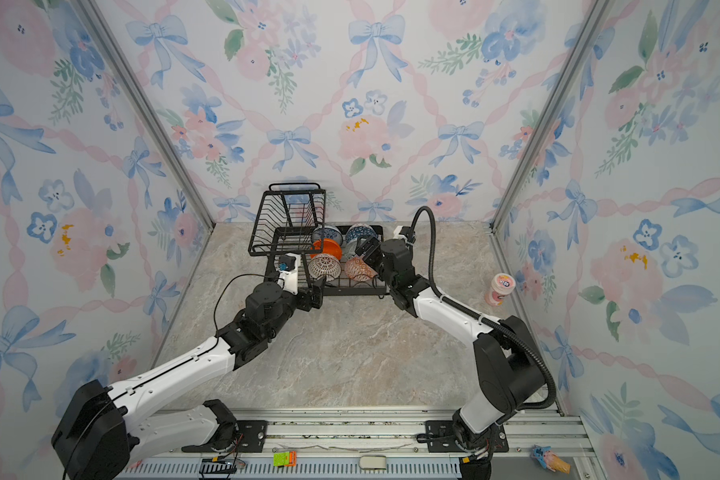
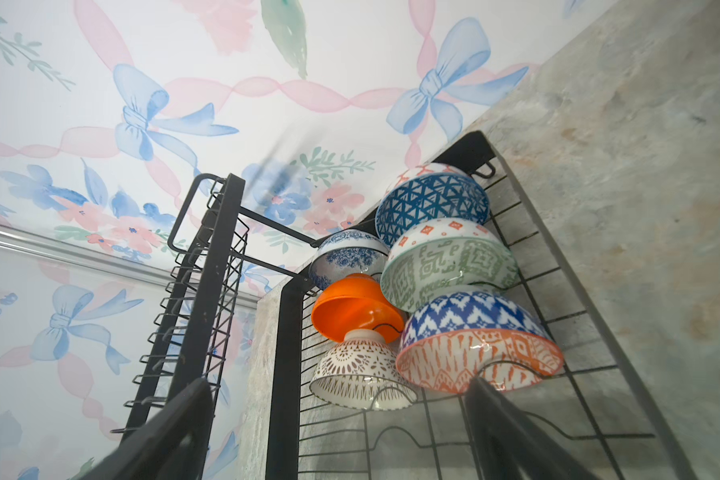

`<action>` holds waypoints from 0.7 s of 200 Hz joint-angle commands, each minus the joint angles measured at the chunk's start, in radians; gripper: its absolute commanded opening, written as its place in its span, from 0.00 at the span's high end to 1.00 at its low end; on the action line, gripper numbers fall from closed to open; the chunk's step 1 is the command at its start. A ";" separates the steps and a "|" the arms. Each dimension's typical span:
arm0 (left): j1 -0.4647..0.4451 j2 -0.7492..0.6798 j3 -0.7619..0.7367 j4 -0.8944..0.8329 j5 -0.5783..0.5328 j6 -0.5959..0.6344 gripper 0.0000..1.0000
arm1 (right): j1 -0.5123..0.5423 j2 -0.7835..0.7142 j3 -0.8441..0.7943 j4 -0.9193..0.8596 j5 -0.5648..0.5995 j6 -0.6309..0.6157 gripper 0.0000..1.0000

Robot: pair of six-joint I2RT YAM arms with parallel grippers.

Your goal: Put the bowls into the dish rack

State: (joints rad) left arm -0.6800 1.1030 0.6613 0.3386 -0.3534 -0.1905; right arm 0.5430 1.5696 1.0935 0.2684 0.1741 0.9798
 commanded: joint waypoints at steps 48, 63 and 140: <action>0.079 -0.250 -0.196 0.075 -0.339 -0.017 0.02 | -0.148 -0.150 -0.052 -0.284 0.074 -0.177 0.03; 0.131 -0.327 -0.267 0.074 -0.434 -0.046 0.02 | -0.183 -0.188 -0.074 -0.317 0.098 -0.217 0.03; 0.489 -0.278 -0.384 0.096 -0.427 -0.170 0.02 | -0.236 -0.310 -0.157 -0.382 0.341 -0.547 0.03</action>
State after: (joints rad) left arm -0.2508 0.7311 0.2672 0.4023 -0.7807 -0.3149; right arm 0.3084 1.2873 0.9642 -0.0769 0.4000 0.6029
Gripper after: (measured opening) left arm 0.979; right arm 0.967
